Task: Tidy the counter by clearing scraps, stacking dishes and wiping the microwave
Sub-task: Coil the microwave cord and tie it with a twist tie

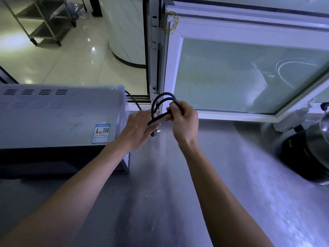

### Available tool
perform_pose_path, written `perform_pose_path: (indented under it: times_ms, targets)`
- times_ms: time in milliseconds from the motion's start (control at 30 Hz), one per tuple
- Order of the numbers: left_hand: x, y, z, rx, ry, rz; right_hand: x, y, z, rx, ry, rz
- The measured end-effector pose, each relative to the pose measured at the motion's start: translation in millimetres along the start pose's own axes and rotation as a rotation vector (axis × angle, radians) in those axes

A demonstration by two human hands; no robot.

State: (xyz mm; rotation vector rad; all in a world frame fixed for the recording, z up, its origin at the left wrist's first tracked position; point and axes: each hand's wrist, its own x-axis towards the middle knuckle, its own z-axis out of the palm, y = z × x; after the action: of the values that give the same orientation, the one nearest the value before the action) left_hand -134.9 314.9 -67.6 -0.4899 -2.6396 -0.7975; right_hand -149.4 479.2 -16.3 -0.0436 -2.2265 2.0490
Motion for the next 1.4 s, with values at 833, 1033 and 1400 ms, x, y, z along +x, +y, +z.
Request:
perform_pose_path:
  times_ms: [833,1033,1400]
  targets:
    - [2,12,-39,-0.390,-0.190,-0.495,21,-5,8,-0.088,-0.224,-0.203]
    - [3,0,-49,-0.408,-0.308,-0.454,4,-11,13,-0.138,-0.070,-0.210]
    - [18,-27,-69,-0.570,-0.473,-0.298,-2,-23,35,-0.325,0.173,-0.162]
